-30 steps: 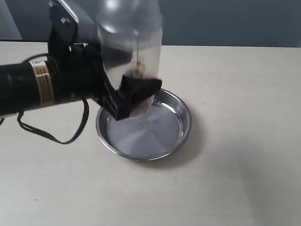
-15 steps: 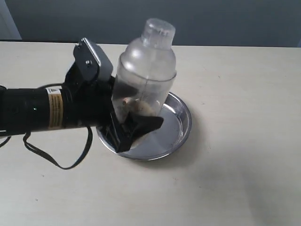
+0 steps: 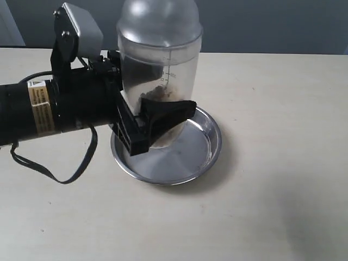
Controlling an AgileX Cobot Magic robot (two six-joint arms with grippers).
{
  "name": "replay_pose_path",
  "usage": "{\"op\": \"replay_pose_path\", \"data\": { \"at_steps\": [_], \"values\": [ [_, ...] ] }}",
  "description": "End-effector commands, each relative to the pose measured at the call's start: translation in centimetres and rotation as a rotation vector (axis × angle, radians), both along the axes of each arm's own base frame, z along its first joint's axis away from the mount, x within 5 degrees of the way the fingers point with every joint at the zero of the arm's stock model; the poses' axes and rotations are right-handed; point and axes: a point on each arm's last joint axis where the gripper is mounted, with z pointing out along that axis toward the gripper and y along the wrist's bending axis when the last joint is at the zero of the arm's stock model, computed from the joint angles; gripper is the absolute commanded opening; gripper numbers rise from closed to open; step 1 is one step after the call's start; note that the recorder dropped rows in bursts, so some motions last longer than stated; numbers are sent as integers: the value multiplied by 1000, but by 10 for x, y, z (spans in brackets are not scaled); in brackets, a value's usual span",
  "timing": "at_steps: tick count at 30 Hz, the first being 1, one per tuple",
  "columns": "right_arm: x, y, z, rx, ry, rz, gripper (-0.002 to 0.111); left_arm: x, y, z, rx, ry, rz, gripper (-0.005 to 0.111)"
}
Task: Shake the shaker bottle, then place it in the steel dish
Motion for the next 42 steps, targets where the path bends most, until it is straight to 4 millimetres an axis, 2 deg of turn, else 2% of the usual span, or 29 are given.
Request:
{"op": "replay_pose_path", "data": {
  "at_steps": [1,4,5,7,9,10,11,15,16,17,19,20,23,24,27,28,31,32,34,36,39,42],
  "values": [
    [0,0,1,-5,-13,-1,-1,16,21,-2,-36,95,247,0],
    [0,0,1,-5,-13,-1,-1,-9,-2,10,-131,-25,-92,0],
    [0,0,1,-5,-13,-1,-1,-10,-3,9,-103,-47,-108,0],
    [0,0,1,-5,-13,-1,-1,9,14,-2,-20,60,181,0],
    [0,0,1,-5,-13,-1,-1,27,43,-15,0,250,546,0],
    [0,0,1,-5,-13,-1,-1,29,48,-18,-10,274,605,0],
    [0,0,1,-5,-13,-1,-1,27,47,-20,22,258,597,0],
    [0,0,1,-5,-13,-1,-1,0,10,-18,315,-28,212,0],
    [0,0,1,-5,-13,-1,-1,-1,8,-18,324,-38,188,0],
    [0,0,1,-5,-13,-1,-1,0,9,-17,282,-2,221,0],
    [0,0,1,-5,-13,-1,-1,10,17,-16,84,154,384,0],
    [0,0,1,-5,-13,-1,-1,12,17,-15,32,158,399,0],
    [0,0,1,-5,-13,-1,-1,-4,-7,-7,129,-122,99,0],
    [0,0,1,-5,-13,-1,-1,-4,-8,-5,97,-118,102,0],
    [0,0,1,-5,-13,-1,-1,15,13,-10,-96,124,438,0],
    [0,0,1,-5,-13,-1,-1,17,13,-9,-107,116,454,0],
    [0,0,1,-5,-13,-1,-1,2,-6,-6,33,-82,170,0],
    [0,0,1,-5,-13,-1,-1,2,-7,-5,13,-66,168,0],
    [0,0,1,-5,-13,-1,-1,10,3,-10,-64,81,325,0],
    [0,0,1,-5,-13,-1,-1,16,8,-14,-73,116,406,0],
    [0,0,1,-5,-13,-1,-1,8,-3,-5,-62,-22,243,0],
    [0,0,1,-7,-14,-1,-1,2,-8,11,-198,-105,158,0]
  ]
}}
